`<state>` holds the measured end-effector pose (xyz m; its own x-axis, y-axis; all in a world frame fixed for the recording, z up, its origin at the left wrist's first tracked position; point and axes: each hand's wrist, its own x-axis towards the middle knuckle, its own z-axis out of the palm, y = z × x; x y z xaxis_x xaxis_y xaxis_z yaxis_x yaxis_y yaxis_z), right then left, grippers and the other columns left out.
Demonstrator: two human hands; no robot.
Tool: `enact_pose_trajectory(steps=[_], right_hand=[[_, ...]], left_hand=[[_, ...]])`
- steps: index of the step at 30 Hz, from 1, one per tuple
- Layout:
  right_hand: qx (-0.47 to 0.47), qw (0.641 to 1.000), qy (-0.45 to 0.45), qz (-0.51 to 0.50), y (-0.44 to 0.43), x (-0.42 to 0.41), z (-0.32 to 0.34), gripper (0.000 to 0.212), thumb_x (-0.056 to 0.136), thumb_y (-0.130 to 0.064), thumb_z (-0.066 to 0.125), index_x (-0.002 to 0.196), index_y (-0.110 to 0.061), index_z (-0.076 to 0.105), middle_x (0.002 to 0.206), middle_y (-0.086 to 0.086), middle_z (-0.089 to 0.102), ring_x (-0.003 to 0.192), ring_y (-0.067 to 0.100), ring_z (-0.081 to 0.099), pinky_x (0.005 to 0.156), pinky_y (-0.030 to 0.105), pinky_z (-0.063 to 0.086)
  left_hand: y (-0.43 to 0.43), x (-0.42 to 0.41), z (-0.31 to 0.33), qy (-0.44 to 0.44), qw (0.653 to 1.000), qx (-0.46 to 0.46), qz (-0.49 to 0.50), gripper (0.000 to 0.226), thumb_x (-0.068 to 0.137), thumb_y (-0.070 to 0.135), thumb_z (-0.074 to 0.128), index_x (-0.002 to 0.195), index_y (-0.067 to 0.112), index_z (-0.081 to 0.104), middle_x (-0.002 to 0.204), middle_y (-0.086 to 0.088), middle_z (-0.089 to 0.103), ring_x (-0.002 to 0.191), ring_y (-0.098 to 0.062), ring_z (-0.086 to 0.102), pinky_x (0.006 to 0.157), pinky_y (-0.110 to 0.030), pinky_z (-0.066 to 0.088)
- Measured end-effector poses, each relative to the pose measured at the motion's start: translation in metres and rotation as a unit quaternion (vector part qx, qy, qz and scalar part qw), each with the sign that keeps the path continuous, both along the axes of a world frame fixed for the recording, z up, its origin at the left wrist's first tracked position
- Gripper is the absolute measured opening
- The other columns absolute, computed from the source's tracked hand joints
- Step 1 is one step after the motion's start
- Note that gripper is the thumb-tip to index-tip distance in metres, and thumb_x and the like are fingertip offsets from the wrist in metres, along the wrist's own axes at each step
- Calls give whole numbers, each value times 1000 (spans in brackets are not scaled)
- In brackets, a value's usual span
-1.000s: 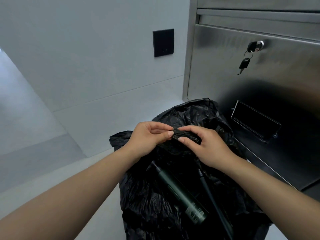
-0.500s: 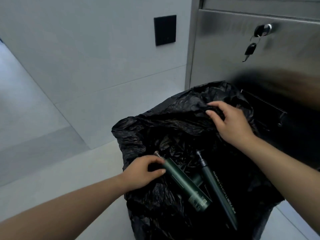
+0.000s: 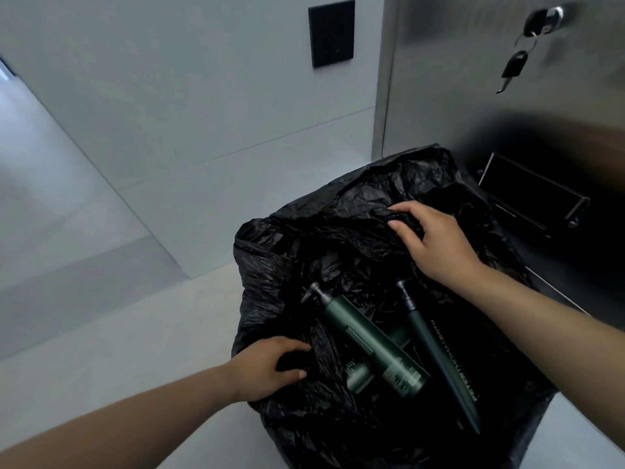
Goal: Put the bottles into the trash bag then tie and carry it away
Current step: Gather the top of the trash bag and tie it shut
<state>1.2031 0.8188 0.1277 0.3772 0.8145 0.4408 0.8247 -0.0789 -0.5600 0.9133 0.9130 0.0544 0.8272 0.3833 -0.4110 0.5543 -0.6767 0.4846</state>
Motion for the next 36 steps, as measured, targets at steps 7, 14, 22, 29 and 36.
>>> enact_pose_trajectory(steps=[7,14,22,29,36], right_hand=[[-2,1000,11,2,-2,-2,1,26,91,-29,55,114,-17,58,98,-9,59,60,-1,53,60,1,35],[6,1000,21,-11,-13,2,-1,26,90,-28,57,114,-16,59,102,-6,63,70,-1,55,69,-1,35],[18,999,30,-9,-20,4,-2,25,90,-22,58,113,-12,60,97,-9,59,74,-21,48,67,-5,31],[17,999,50,-1,-19,5,1,25,91,-26,57,114,-17,59,99,-12,59,77,-19,50,68,-4,32],[46,996,74,6,-16,0,9,23,89,-24,59,111,-17,60,94,-14,60,72,-20,52,63,-3,34]], left_hand=[[10,29,-1,-64,997,29,27,43,90,39,56,131,26,50,133,5,52,123,-8,46,102,-14,29],[14,68,-28,-13,994,41,101,62,87,47,56,141,23,36,140,-8,44,127,-21,44,104,-23,33],[10,74,-52,34,971,45,231,66,80,35,69,135,13,41,118,-7,61,109,-22,58,87,-27,46],[3,72,-3,-198,950,61,235,17,83,29,68,99,32,65,78,15,63,69,-2,59,59,-8,39],[11,81,70,-397,891,66,212,19,78,23,72,80,39,62,94,15,58,93,2,56,79,-10,46]])
